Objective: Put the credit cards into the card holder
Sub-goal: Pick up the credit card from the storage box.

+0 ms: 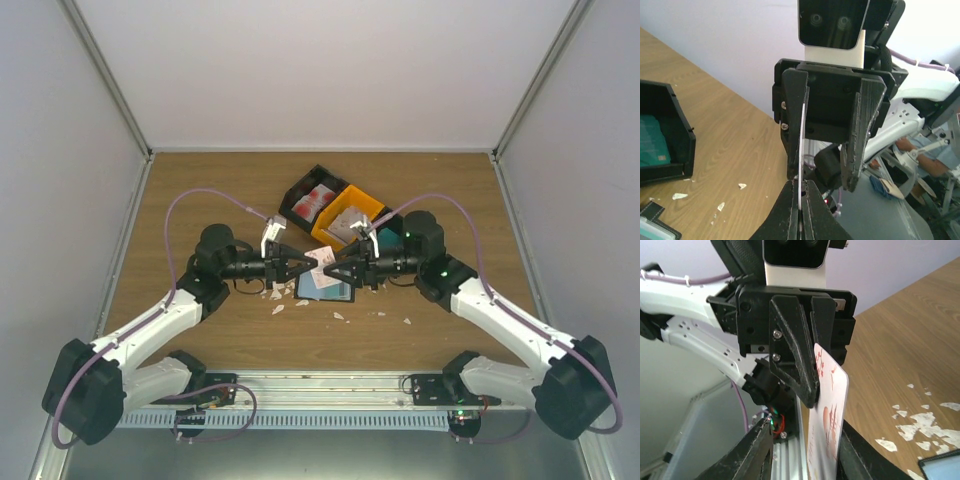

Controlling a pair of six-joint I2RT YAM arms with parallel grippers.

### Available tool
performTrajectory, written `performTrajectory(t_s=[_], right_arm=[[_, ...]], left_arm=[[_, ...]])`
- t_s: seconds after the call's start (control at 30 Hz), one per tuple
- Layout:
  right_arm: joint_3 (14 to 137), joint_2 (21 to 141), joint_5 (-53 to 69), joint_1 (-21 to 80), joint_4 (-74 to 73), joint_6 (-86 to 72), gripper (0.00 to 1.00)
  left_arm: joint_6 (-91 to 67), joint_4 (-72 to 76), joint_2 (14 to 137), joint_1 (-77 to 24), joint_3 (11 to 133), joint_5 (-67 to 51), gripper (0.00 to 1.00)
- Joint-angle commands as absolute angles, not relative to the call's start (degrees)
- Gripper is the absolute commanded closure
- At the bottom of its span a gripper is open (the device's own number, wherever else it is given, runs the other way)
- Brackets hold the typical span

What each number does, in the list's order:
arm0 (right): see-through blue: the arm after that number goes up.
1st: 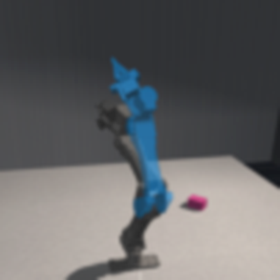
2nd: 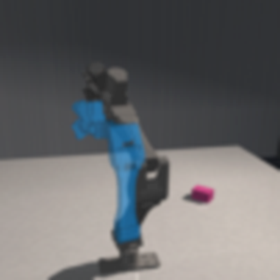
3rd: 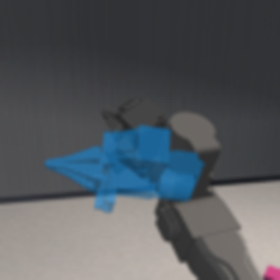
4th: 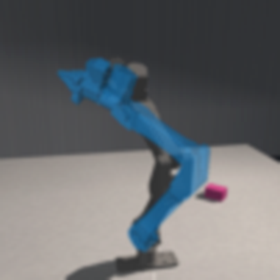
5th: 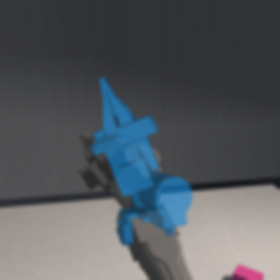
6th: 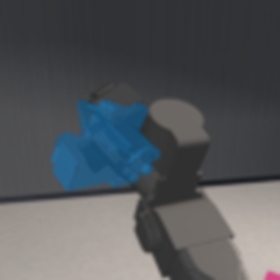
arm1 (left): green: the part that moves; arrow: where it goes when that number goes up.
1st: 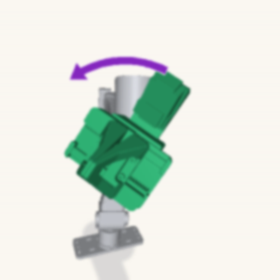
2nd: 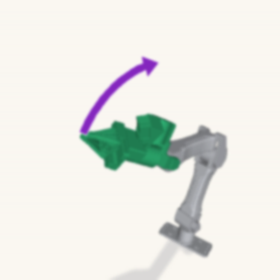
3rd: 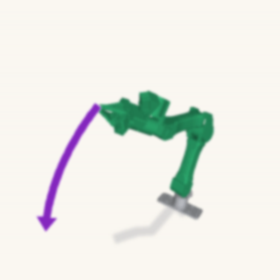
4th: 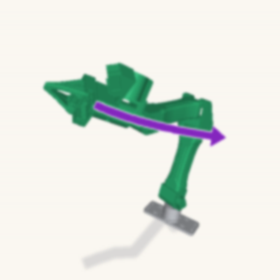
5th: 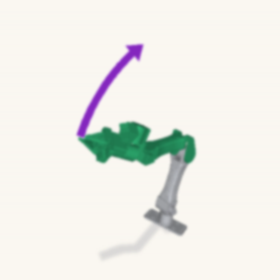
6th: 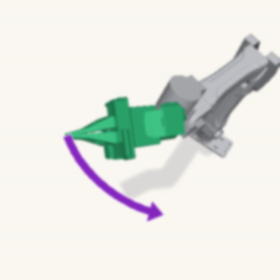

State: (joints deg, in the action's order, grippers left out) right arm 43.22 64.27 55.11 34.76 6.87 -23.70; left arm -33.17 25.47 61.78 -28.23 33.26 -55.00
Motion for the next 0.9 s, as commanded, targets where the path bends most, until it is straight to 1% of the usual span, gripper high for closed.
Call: performTrajectory(t_s=[0.0, 0.1, 0.3, 0.43, 0.57, 0.6, 0.63, 0.7, 0.77, 0.83, 0.87], right_arm=[[43.7, 60.7, 54.0, 35.0, -2.0, -16.9, 0.70], [42.8, 59.6, 54.3, 35.0, -1.5, -17.1, 0.77], [43.4, 61.7, 54.4, 35.0, -3.0, -16.2, 0.82], [43.3, 62.6, 56.2, 35.0, -1.6, -16.7, 0.93], [42.8, 64.7, 58.3, 35.0, 0.6, -18.2, 0.95], [42.6, 65.5, 58.7, 35.0, 1.6, -18.6, 0.97], [42.6, 66.1, 58.8, 35.0, 2.1, -19.1, 0.99], [42.2, 66.8, 57.2, 35.0, 2.9, -20.0, 1.00], [41.6, 66.8, 53.3, 34.9, 3.5, -21.2, 0.99], [40.9, 66.6, 49.8, 34.5, 3.5, -22.5, 0.99], [40.5, 66.6, 48.2, 34.2, 3.5, -23.2, 0.99]], left_arm=[[-31.1, 24.8, 61.3, -28.4, 33.2, -58.5, 1.00], [-31.5, 25.6, 60.7, -28.4, 32.3, -58.8, 1.00], [-31.3, 26.0, 60.1, -28.4, 31.3, -59.4, 1.00], [-31.3, 26.1, 60.3, -28.4, 31.1, -59.9, 1.00], [-32.1, 26.5, 61.0, -28.4, 31.1, -59.8, 1.00], [-32.5, 26.5, 61.4, -28.4, 31.1, -59.8, 1.00], [-32.7, 26.5, 61.8, -28.4, 31.2, -59.7, 1.00], [-33.0, 25.7, 62.5, -28.3, 31.4, -58.8, 0.99], [-32.4, 22.4, 62.8, -28.3, 32.0, -55.1, 0.79], [-31.1, 16.5, 62.9, -28.4, 32.4, -49.0, 0.55], [-30.6, 13.9, 62.9, -28.4, 32.5, -45.1, 0.48]])
